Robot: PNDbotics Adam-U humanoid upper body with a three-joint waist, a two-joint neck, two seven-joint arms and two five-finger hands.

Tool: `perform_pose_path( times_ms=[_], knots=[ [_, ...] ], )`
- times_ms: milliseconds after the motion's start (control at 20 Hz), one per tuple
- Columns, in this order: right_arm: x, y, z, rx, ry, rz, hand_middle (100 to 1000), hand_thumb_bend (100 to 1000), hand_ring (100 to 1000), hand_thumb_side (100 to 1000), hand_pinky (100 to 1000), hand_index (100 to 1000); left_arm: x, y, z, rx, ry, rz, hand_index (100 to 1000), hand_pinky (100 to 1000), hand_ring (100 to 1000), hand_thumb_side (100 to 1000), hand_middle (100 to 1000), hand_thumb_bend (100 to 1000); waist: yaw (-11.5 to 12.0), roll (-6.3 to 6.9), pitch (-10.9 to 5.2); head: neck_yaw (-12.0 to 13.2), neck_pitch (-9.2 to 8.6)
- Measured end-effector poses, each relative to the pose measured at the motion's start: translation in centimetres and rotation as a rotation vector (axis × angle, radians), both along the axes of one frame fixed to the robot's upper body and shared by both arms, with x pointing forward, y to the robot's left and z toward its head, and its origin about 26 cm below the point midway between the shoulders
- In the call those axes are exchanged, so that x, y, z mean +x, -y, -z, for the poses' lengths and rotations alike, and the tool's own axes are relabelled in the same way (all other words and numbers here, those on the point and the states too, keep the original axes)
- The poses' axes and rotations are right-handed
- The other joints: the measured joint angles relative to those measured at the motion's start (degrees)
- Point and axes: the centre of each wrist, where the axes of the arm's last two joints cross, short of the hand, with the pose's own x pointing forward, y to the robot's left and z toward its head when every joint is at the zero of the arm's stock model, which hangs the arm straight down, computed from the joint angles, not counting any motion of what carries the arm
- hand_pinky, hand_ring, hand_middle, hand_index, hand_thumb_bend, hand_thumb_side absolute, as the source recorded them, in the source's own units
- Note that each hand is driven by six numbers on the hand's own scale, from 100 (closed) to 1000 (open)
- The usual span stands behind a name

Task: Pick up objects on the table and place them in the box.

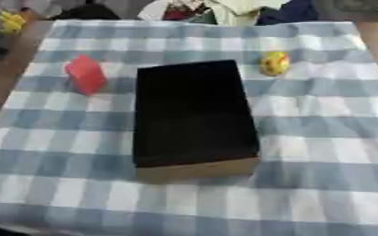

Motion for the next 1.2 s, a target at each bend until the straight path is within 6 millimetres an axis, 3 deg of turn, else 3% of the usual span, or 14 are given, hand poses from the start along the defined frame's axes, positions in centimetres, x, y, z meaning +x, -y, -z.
perform_pose_path(
  times_ms=[350,900,1150,1200],
  knots=[
    [3.5,-3.0,-1.5,-0.19,0.009,0.031,857,100,905,1000,916,890,0.0,0.0,0.0,0.005,-0.001,0.004,805,557,660,871,698,207,0.25,0.2,0.7,-2.0,-2.01],
    [8.0,-4.9,1.4,-0.333,-0.081,0.095,877,100,919,1000,931,897,0.0,0.2,0.0,0.009,-0.003,0.011,805,557,660,870,699,206,0.46,0.52,0.85,-3.42,-3.53],
    [9.2,-4.8,2.5,-0.398,-0.119,0.143,885,191,926,1000,939,900,0.0,0.2,0.0,0.011,-0.003,0.013,806,557,660,870,699,207,0.56,0.55,0.85,-3.49,-3.79],
    [9.4,-4.7,2.8,-0.413,-0.127,0.149,890,252,931,1000,944,913,0.0,0.2,0.0,0.011,-0.003,0.013,806,557,660,870,699,207,0.58,0.55,0.85,-3.5,-3.79]
  ],
)
